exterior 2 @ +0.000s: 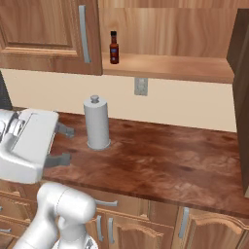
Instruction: Move the condiment bottle and condiment bottle from the cabinet to the dining counter.
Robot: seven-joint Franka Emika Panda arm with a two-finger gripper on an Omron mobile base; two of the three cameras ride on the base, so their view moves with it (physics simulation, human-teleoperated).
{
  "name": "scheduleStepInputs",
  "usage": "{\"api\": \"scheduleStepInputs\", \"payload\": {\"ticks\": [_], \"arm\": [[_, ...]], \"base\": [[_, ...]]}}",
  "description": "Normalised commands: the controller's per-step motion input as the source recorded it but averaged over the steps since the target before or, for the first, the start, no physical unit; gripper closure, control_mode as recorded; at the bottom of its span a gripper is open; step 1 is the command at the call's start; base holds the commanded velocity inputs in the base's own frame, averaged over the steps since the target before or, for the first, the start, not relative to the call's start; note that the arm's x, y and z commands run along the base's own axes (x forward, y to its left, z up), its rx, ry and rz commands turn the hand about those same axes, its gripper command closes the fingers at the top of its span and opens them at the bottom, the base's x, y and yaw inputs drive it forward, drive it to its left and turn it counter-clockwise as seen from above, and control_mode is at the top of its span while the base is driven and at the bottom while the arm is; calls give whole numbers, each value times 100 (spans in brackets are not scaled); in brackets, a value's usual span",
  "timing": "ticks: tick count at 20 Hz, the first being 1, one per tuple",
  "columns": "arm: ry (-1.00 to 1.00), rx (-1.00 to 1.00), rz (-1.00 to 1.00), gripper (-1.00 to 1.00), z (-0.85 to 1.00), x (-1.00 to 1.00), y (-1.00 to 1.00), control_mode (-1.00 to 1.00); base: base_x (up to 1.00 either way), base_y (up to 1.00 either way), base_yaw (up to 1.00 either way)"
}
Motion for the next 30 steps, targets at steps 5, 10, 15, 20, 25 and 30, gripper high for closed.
{"api": "scheduleStepInputs", "payload": {"ticks": [5,10,15,20,25,30], "arm": [[0,0,24,-100,-1,18,100,-100],[0,0,26,-100,0,43,82,-100],[0,0,32,-100,0,56,60,-100],[-17,0,26,-100,0,28,33,-100],[-31,0,17,-100,3,21,13,-100],[-21,0,3,-100,19,38,14,-100]], "base": [[0,0,0],[0,0,0],[0,0,0],[0,0,0],[0,0,0],[0,0,0]]}}
